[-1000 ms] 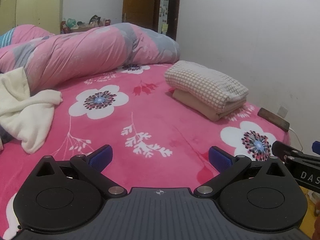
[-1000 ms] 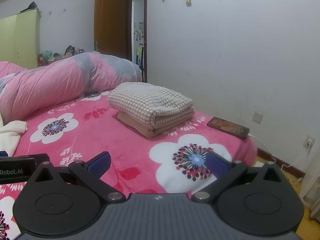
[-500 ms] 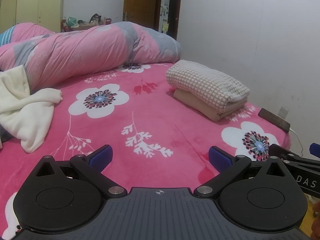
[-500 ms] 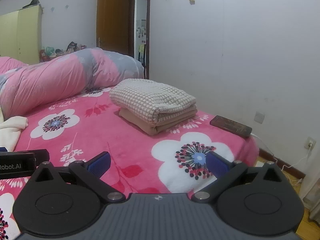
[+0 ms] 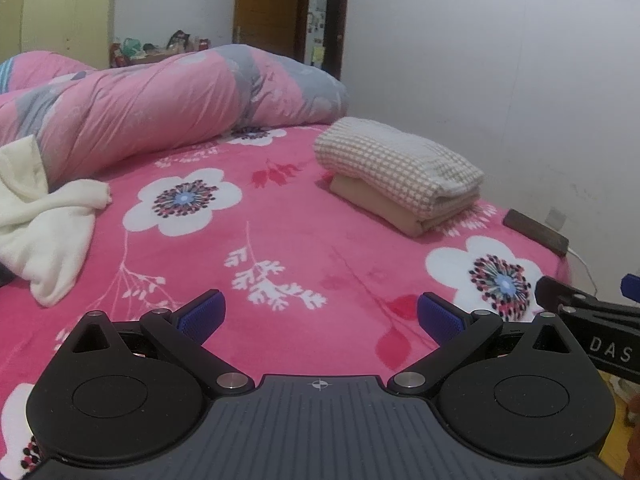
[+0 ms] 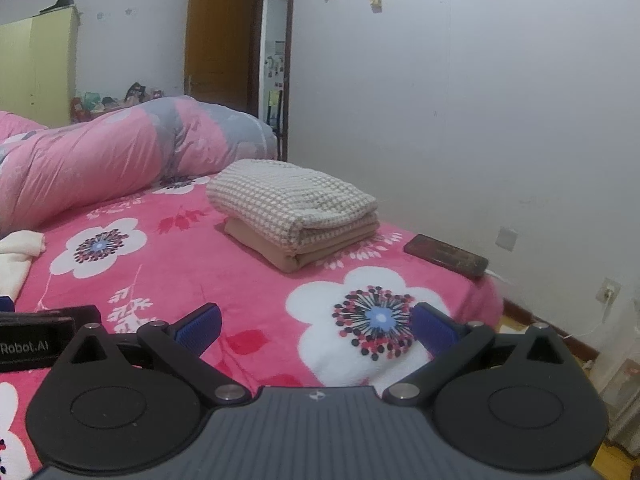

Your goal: Fold clothes

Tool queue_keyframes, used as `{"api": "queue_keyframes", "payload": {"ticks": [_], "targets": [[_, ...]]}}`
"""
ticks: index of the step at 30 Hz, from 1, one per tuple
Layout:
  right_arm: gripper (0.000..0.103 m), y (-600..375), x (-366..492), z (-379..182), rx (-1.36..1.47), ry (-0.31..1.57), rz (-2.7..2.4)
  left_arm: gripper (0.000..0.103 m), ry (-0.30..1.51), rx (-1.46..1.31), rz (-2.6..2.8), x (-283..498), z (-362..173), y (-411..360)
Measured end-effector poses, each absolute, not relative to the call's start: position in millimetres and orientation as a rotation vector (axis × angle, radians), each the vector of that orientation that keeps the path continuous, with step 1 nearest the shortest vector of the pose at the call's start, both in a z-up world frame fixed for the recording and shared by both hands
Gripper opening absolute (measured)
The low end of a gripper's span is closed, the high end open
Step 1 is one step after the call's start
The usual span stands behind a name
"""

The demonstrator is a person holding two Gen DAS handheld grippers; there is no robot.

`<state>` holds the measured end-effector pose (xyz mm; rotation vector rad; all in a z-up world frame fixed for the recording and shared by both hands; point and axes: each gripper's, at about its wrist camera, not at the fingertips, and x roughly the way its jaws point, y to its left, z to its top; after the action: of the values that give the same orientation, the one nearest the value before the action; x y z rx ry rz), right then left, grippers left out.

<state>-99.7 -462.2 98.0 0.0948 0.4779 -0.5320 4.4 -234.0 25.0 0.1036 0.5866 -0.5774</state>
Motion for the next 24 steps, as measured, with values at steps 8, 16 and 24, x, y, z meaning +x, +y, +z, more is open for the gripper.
{"api": "queue_keyframes", "payload": {"ticks": [8, 16, 24], "targets": [[0.103, -472, -104, 94, 0.108, 0.488, -0.556, 0.103, 0.589, 0.119, -0.596, -1, 22, -243], [0.103, -473, -103, 93, 0.106, 0.493, -0.553, 0.103, 0.590, 0.119, -0.591, -1, 20, -246], [0.103, -472, -103, 93, 0.105, 0.496, -0.553, 0.103, 0.590, 0.118, -0.589, -1, 19, -246]]}}
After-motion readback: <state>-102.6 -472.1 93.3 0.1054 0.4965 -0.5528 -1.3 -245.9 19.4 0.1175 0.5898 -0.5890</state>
